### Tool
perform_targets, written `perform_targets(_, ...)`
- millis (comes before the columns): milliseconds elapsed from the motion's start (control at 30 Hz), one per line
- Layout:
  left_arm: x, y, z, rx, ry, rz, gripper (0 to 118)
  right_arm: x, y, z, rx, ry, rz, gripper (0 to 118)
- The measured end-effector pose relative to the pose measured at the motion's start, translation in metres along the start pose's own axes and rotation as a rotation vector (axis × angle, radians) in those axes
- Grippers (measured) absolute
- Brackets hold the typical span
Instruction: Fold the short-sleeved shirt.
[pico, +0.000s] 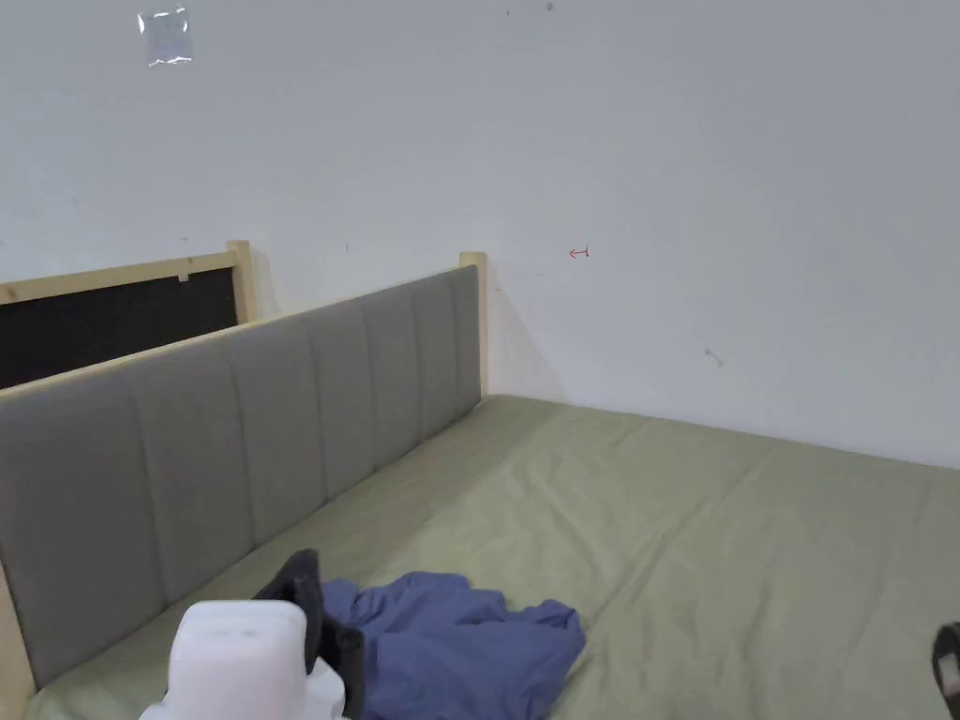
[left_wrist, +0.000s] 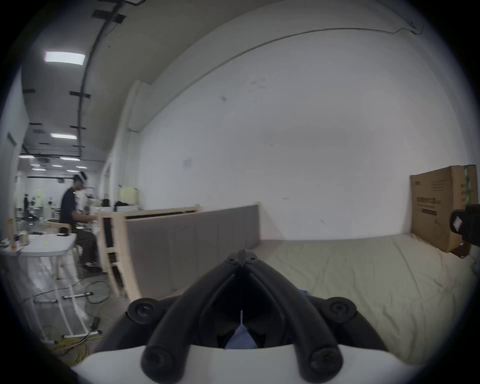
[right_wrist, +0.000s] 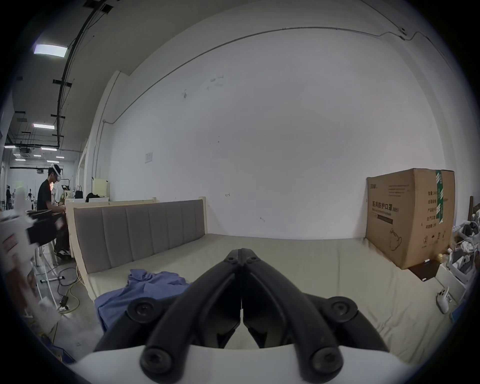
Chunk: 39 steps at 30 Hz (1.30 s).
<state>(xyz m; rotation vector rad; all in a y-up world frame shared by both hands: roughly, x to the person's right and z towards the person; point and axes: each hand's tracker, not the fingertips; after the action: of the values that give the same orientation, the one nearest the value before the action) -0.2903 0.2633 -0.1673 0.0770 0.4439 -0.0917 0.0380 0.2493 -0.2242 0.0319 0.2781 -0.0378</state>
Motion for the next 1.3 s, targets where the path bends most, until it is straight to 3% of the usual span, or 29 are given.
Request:
perform_targets(67,0.001,-0.001,-0.059,-0.146,-0.170,0.006,0,0.013,-0.003,-0.001,-0.031,-0.011,0.019,0)
perform_targets(133,0.004,-0.016,-0.134,-0.419,-0.386,0.039,2,0.024,-0.008,-0.003,-0.074,-0.023,0.049,0)
perform_targets(167,0.009,-0.033,-0.170,-0.583,-0.488,0.083,19,0.032,-0.010,-0.006,-0.101,-0.029,0.065,0)
perform_targets(200,0.014,-0.048,-0.196,-0.682,-0.553,0.093,47,0.037,-0.013,-0.007,-0.118,-0.039,0.077,0)
perform_targets(267,0.035,-0.090,-0.240,-0.828,-0.578,0.013,118,0.049,-0.021,-0.010,-0.164,-0.068,0.099,0)
perform_targets(400,0.082,-0.155,-0.273,-0.848,-0.554,-0.308,113,0.071,-0.040,-0.020,-0.244,-0.116,0.093,0)
perform_targets(633,0.098,-0.251,-0.327,-1.179,-0.460,-0.198,117,0.090,-0.072,-0.043,-0.385,-0.120,0.043,0)
perform_targets(800,0.102,-0.236,-0.319,-1.108,-0.426,-0.228,116,0.088,-0.081,-0.048,-0.439,-0.097,0.032,0)
perform_targets(833,0.102,-0.233,-0.315,-1.099,-0.426,-0.229,112,0.087,-0.081,-0.047,-0.439,-0.096,0.020,0)
perform_targets(867,0.103,-0.225,-0.308,-1.058,-0.427,-0.216,99,0.087,-0.080,-0.045,-0.435,-0.095,0.007,0)
perform_targets(900,0.103,-0.217,-0.301,-1.016,-0.442,-0.191,75,0.087,-0.078,-0.043,-0.431,-0.096,-0.001,0)
perform_targets(933,0.103,-0.209,-0.296,-0.965,-0.446,-0.197,31,0.087,-0.074,-0.041,-0.426,-0.100,-0.008,0)
perform_targets(967,0.103,-0.204,-0.294,-0.936,-0.425,-0.219,3,0.088,-0.070,-0.037,-0.424,-0.102,-0.013,0)
perform_targets(1133,0.073,-0.142,-0.293,-0.921,-0.469,-0.143,3,0.098,-0.043,-0.021,-0.385,-0.101,0.018,0)
perform_targets(1200,0.057,-0.085,-0.287,-0.791,-0.459,-0.124,3,0.102,-0.031,-0.013,-0.349,-0.123,0.034,0)
perform_targets(1300,0.049,0.006,-0.271,-0.591,-0.509,-0.025,3,0.108,-0.017,0.001,-0.302,-0.142,-0.007,0)
